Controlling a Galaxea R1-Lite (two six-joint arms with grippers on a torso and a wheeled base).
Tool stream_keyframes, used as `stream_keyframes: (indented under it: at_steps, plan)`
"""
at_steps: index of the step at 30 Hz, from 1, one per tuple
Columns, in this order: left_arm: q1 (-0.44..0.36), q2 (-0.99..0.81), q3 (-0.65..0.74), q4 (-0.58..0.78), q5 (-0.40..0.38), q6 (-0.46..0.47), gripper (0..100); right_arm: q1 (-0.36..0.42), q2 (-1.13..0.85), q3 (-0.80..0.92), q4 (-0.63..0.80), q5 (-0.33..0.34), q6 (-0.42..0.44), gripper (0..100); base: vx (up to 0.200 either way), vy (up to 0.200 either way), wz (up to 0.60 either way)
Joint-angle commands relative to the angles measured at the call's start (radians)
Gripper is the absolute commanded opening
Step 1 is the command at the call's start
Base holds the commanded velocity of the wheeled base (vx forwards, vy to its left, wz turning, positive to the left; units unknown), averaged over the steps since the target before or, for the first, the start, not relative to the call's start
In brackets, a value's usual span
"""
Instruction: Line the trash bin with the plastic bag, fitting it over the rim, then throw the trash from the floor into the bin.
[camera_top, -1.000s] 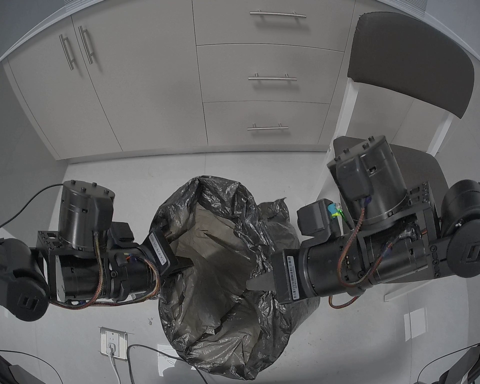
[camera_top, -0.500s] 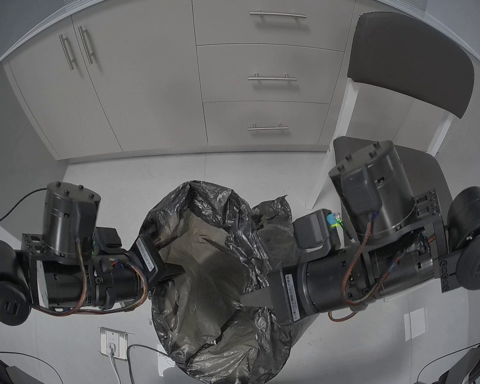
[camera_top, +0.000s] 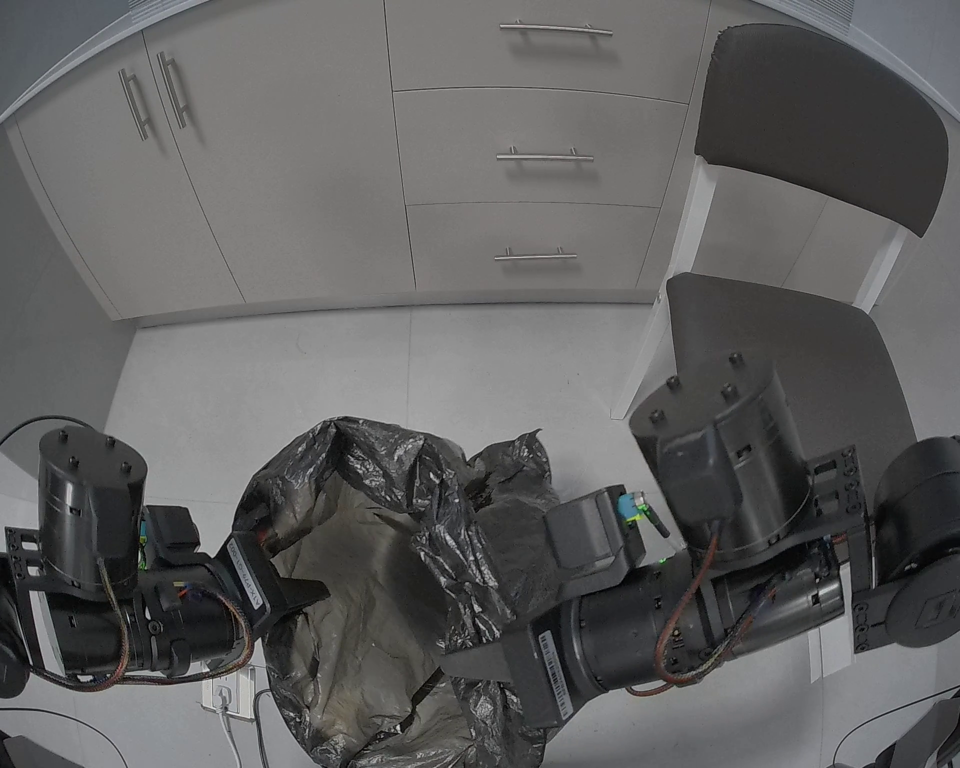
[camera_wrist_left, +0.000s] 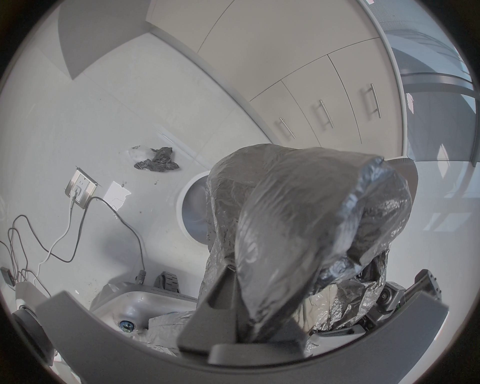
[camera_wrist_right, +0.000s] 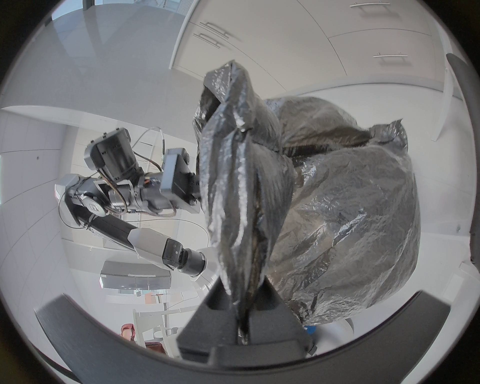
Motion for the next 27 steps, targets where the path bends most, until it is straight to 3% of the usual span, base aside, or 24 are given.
stream_keyframes:
  at_steps: [1,18,27]
  plan:
    - [0.002,-0.027,0.031,0.0,0.026,0.002,0,0.016,0.03,0.021,-0.015,0.003,0.004,0,0.0,0.0,0.0]
    - [0.005,0.003,0.095,-0.006,0.036,0.035,0,0.053,0.124,0.021,-0.018,0.003,0.006,0,0.0,0.0,0.0]
    - [0.072,0.098,0.12,-0.02,0.043,0.083,0,0.05,0.197,0.016,-0.092,-0.008,0.021,0,0.0,0.0,0.0]
